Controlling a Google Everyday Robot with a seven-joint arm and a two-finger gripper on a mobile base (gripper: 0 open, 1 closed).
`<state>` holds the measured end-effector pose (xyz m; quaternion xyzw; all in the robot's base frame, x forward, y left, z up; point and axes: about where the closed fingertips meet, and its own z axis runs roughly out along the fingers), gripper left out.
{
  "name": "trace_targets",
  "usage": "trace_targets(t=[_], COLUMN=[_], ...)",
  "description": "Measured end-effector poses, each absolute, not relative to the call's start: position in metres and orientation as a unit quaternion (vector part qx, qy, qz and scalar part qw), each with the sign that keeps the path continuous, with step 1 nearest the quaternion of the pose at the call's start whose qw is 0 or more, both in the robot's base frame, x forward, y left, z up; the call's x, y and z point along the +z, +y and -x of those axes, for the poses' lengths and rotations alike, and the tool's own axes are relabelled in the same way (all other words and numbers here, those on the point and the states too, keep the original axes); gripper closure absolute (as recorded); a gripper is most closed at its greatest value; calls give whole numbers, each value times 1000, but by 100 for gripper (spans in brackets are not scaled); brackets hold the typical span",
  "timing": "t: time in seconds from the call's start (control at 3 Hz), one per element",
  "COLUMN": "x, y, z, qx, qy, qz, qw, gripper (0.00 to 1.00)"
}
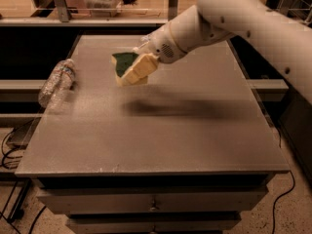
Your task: Move sponge near water bottle
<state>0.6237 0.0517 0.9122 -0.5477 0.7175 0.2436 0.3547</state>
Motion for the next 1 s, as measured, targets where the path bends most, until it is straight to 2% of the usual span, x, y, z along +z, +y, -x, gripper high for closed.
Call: trace_targets(t=[0.67, 1.0], x=[889, 874], y=[138, 169], z=[-631, -638], qx=[269, 265], qy=[740, 757], qz=[512, 494], qw=[344, 336], gripper=[100, 81])
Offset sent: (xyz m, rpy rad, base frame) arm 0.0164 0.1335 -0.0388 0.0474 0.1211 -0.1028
